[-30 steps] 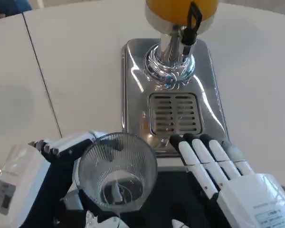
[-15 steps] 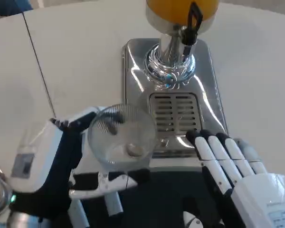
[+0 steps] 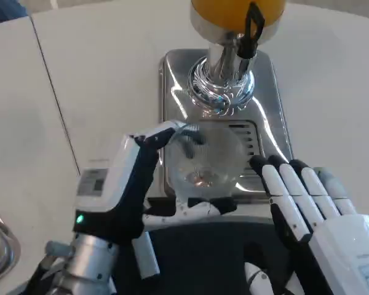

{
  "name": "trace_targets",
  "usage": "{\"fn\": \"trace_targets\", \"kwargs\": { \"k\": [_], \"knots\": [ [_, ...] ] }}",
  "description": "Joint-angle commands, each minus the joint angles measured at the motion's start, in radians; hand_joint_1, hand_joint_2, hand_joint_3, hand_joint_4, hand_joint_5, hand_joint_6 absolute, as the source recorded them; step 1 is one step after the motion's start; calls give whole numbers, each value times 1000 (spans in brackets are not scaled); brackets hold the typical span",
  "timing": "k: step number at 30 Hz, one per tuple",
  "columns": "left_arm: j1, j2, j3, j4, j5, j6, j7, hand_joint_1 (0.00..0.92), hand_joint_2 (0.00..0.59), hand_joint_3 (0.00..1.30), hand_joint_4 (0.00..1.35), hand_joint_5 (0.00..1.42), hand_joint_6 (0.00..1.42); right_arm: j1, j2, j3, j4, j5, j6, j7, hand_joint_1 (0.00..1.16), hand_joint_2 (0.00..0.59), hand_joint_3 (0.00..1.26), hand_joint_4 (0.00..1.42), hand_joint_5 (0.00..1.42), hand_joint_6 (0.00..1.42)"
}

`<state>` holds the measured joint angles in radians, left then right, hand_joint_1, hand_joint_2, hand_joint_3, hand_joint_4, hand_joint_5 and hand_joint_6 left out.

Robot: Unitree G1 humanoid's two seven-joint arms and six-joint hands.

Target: Grasp the cup under the faucet to collect the drink, then remove the cup.

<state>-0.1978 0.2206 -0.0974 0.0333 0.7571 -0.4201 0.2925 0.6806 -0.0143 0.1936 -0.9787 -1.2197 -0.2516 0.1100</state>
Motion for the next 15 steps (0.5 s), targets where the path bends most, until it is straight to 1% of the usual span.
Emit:
{"fn": "trace_targets", "kwargs": {
  "k": [1, 8, 12, 15],
  "knots": [
    [-64, -10, -34, 53, 9, 25, 43, 533, 65, 1209, 1283, 1424, 1424, 9, -7, 5, -4, 4, 2, 15, 101, 586, 0, 0, 0, 0],
    [-167, -28, -94, 159, 35, 91, 67, 533, 66, 1209, 1283, 1424, 1424, -16, 9, 27, -6, -2, 16, 51, 111, 586, 0, 0, 0, 0],
    [-212, -29, -114, 216, 31, 109, 83, 533, 66, 1209, 1283, 1424, 1424, -21, 13, 32, -4, -3, 22, 58, 116, 586, 0, 0, 0, 0],
    [-261, -39, -135, 268, 38, 128, 108, 533, 66, 1209, 1283, 1424, 1424, -18, 13, 32, -6, 0, 26, 60, 119, 586, 0, 0, 0, 0]
  ]
}}
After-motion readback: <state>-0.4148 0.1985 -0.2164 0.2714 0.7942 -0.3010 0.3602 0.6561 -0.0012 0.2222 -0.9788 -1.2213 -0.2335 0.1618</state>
